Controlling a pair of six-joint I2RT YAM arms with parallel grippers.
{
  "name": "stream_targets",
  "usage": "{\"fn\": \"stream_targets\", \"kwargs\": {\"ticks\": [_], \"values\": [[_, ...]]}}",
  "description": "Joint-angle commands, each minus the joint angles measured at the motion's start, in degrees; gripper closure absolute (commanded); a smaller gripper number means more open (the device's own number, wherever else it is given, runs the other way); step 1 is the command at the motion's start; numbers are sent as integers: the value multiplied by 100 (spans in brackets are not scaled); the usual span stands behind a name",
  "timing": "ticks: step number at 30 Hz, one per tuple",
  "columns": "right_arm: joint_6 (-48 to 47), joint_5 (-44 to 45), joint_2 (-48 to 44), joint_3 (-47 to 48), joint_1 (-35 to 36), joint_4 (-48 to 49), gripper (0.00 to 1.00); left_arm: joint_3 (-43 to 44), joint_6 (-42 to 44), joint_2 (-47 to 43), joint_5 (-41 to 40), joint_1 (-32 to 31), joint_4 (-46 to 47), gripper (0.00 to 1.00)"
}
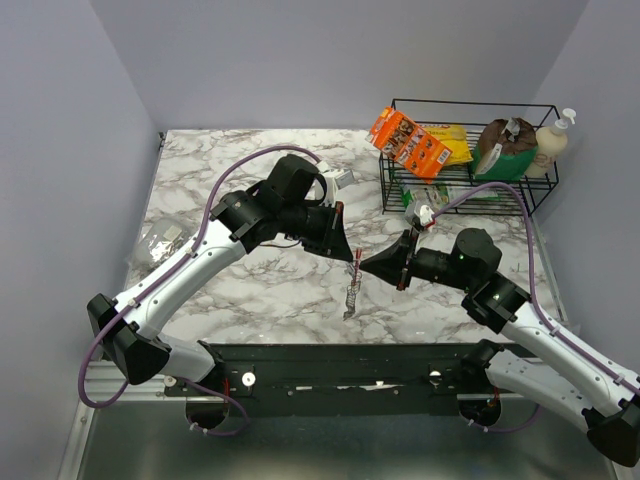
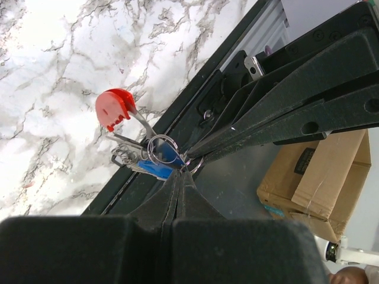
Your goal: Put the keys on the keyring
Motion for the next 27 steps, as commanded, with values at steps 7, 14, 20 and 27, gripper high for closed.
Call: {"fn": "stream_targets", "kwargs": {"ticks": [7,14,20,27], "values": [[-103,166,-100,-58,4,95,100,116,68,-38,193,-13,-195,100],[-103,139,-91,-67,-4,95,100,151,112,-38,184,-5,-274,100],[-112,113,-109,-76,-4,95,100,187,121,-47,149,13,-292,100],[-112,69,-153,-102,-4,95,100,116,-2,-74,237,22,-90,100]]}}
